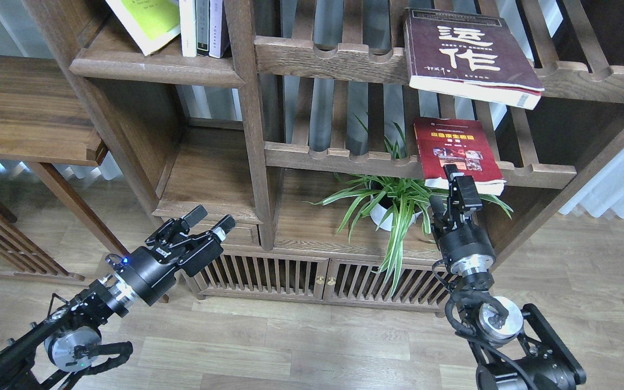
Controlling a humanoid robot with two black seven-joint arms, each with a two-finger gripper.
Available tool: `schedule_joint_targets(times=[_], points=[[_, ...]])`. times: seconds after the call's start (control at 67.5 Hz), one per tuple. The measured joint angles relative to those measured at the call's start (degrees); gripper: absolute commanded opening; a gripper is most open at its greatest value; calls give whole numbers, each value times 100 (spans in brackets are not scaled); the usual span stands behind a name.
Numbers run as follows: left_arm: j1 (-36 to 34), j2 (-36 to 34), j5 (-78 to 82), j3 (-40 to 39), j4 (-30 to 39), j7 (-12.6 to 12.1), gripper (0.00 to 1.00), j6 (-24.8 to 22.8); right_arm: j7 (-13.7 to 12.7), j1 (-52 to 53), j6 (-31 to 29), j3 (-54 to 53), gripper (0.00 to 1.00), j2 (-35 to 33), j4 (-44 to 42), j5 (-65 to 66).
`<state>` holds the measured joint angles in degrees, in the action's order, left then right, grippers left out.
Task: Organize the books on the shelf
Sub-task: 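Reach the right gripper to the red book and tip it toward the robot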
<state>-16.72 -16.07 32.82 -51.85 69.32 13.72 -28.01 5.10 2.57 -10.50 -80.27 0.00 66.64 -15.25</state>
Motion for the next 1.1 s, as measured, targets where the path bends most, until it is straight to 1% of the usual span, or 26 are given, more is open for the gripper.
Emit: schedule_joint_targets(times=[0.119,0.296,0.356,0.415,0.504,0.682,0.785,0.815,0.948,1.096], points=[[-52,20,-3,0,47,3,100,0,0,252,17,-104,98,0,-280,4],[-58,24,-3,91,94,3,100,0,0,421,424,-200,95,0,-429,5],[-53,21,1,177,120,3,100,0,0,426,504,-216,91,0,-463,5],[-53,2,2,250,149,1,100,0,0,434,544,-273,84,0,-559,5],[-51,-7,9,378,171,-5,100,0,0,493,561,-459,79,0,-800,5],[-51,-1,32,532,173,-10,100,0,7,646,564,-720,78,0,-979,5],[-45,22,43,555,167,-10,100,0,8,753,565,-740,76,0,-1002,5],[-44,27,45,558,162,-10,100,0,8,775,566,-748,73,0,-1007,5],[-38,29,48,561,153,-10,100,0,9,817,567,-771,65,0,-1018,-25],[2,18,49,563,150,-5,100,0,28,809,524,-779,50,0,-995,-220]])
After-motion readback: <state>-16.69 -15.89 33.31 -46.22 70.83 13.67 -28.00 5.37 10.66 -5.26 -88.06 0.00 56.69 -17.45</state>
